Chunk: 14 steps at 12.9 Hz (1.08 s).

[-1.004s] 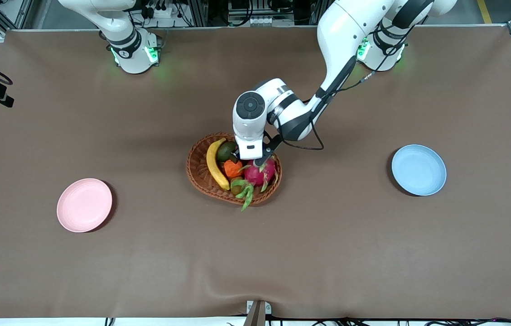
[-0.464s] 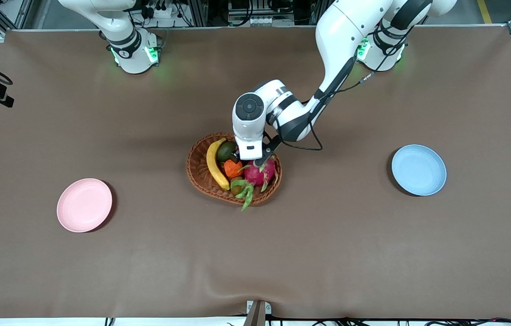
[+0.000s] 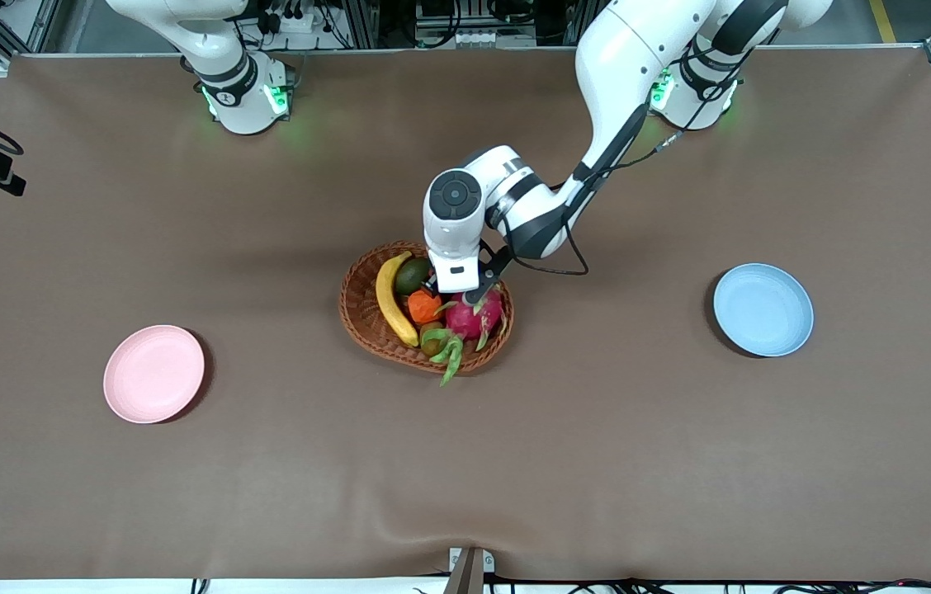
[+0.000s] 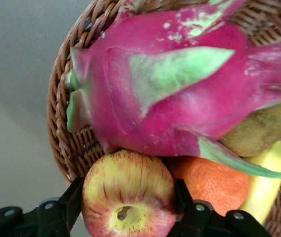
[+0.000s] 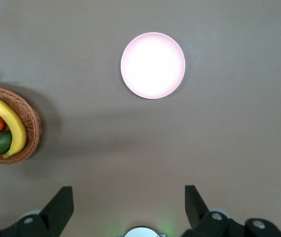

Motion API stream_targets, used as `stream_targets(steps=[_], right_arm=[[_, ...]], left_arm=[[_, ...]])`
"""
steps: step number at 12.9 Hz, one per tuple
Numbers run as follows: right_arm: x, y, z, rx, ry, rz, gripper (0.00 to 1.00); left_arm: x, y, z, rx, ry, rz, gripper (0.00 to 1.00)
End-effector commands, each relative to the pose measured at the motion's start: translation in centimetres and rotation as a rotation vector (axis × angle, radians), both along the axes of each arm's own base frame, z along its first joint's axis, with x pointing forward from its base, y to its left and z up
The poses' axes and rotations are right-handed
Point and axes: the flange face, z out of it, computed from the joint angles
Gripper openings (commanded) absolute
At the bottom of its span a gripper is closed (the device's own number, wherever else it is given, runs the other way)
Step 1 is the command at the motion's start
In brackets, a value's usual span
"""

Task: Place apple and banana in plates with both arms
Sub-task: 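Lift the apple with the left gripper and carry it to the blue plate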

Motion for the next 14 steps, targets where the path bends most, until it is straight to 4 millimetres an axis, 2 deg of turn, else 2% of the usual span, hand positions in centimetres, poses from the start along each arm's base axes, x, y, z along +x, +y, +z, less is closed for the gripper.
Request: stream_targets(steps=[1, 2, 3, 5, 7, 9, 10, 12, 14], right_arm=[[0.2, 0.3, 0.3, 0.004, 0.003, -0.01, 1.0], [0.2, 0.3, 0.3, 0.004, 0.003, -0.01, 1.0], [0.3, 0.3, 0.2, 0.004, 0.003, -0.01, 1.0], [0.4, 0.4, 0.2, 0.008, 0.004, -0.008, 1.0], [1.0, 1.2, -0.8, 0.008, 0.023, 0.006, 1.0], [1.2, 2.7, -1.0, 0.009, 0.026, 0.035, 1.0], [1.3, 3.7, -1.1, 0.009, 0.027, 0.052, 1.0], [1.9, 6.5, -2.1, 0.007, 0.047, 0.101, 1.0], [2.9, 9.7, -4.0, -0.008, 0.08, 0.16, 1.0]], left_arm=[[2.0, 1.1, 3.4, -0.02, -0.041, 0.046, 0.0], [2.4, 1.4, 6.2, -0.042, -0.061, 0.053, 0.0], [2.8, 2.6, 9.3, -0.044, -0.061, 0.071, 0.0], [4.1, 6.0, 14.9, -0.031, -0.033, 0.108, 0.0], [5.1, 10.0, 19.1, 0.009, -0.015, 0.084, 0.0], [6.8, 15.4, 22.8, 0.033, 0.006, 0.02, 0.0], [7.7, 18.9, 24.5, 0.04, 0.027, -0.013, 0.0], [9.6, 26.0, 26.0, 0.057, 0.083, -0.162, 0.0], [11.9, 34.4, 25.7, 0.048, 0.143, -0.245, 0.0]])
